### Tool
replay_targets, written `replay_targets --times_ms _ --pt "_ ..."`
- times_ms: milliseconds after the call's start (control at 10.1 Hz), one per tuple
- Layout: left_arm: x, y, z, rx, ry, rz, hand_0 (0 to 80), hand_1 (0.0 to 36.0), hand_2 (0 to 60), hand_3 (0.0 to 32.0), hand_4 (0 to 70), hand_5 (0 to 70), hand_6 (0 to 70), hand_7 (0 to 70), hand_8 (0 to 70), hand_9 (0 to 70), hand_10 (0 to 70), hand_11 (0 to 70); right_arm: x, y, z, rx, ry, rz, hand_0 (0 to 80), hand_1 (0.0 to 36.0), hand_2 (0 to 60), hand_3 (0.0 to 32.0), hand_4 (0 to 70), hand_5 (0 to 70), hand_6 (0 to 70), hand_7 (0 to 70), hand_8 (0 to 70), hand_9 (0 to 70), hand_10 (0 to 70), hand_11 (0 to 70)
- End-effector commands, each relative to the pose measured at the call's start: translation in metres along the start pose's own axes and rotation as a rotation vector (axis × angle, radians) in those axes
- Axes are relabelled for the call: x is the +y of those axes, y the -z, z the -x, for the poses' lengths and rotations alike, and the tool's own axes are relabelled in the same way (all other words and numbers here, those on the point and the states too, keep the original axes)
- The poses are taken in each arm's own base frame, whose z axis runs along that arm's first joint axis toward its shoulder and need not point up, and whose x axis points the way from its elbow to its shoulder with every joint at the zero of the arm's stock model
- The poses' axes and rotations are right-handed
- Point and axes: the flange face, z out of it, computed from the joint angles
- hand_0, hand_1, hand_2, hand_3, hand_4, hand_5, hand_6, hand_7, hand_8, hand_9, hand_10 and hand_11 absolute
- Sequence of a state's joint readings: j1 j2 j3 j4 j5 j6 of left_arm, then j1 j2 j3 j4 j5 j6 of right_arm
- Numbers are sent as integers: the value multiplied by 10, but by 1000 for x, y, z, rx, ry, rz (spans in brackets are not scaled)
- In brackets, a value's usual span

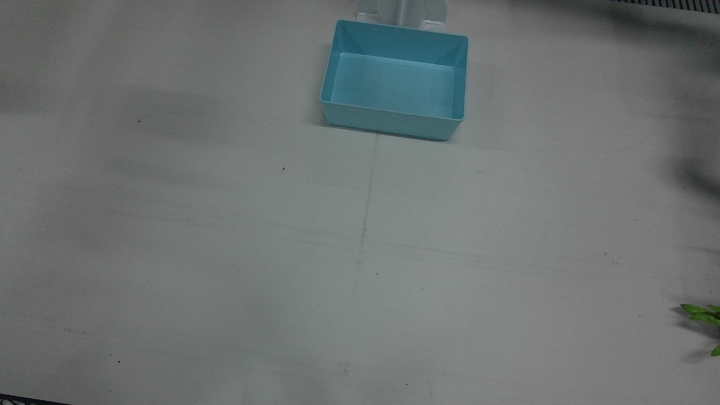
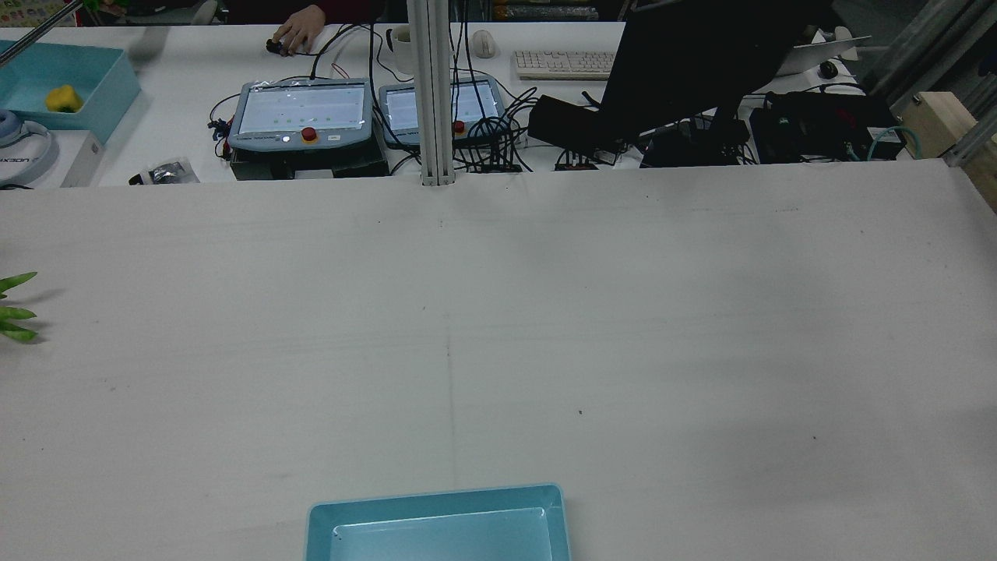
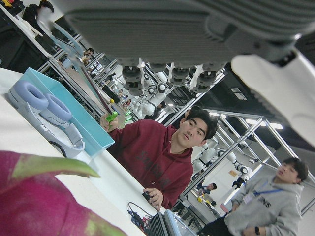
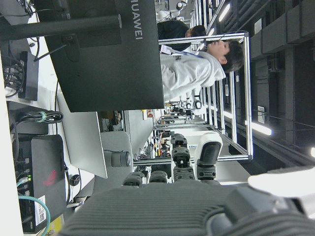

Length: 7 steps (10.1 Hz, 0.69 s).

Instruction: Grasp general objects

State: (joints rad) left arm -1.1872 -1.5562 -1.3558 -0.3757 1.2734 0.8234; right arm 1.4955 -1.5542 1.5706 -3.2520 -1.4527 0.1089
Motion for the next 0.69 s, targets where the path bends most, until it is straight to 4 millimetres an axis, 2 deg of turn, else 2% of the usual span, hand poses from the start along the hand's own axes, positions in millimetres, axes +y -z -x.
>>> replay_targets --times_ms 0,99,198,298,595 --pt "20 6 -14 -76 -232 56 487 82 0 0 114 0 45 69 7 0 5 16 0 0 0 0 0 1 0 0 0 0 0 0 0 0 0 0 0 0" --pt "24 9 -18 -103 -344 42 487 85 0 0 96 0 16 67 2 0 0 0 0 0 0 0 0 1 0 0 0 0 0 0 0 0 0 0 0 0" --pt "30 9 -24 -134 -443 28 479 84 0 0 39 0 0 45 0 0 0 0 0 0 0 0 0 1 0 0 0 0 0 0 0 0 0 0 0 0" --pt "31 10 -25 -154 -506 20 484 98 0 0 0 0 0 20 0 0 0 0 1 0 0 0 0 2 0 0 0 0 0 0 0 0 0 0 0 0" --pt "21 18 -17 -210 -600 -13 474 95 0 0 0 0 0 0 0 0 0 0 0 0 0 0 0 1 0 0 0 0 0 0 0 0 0 0 0 0"
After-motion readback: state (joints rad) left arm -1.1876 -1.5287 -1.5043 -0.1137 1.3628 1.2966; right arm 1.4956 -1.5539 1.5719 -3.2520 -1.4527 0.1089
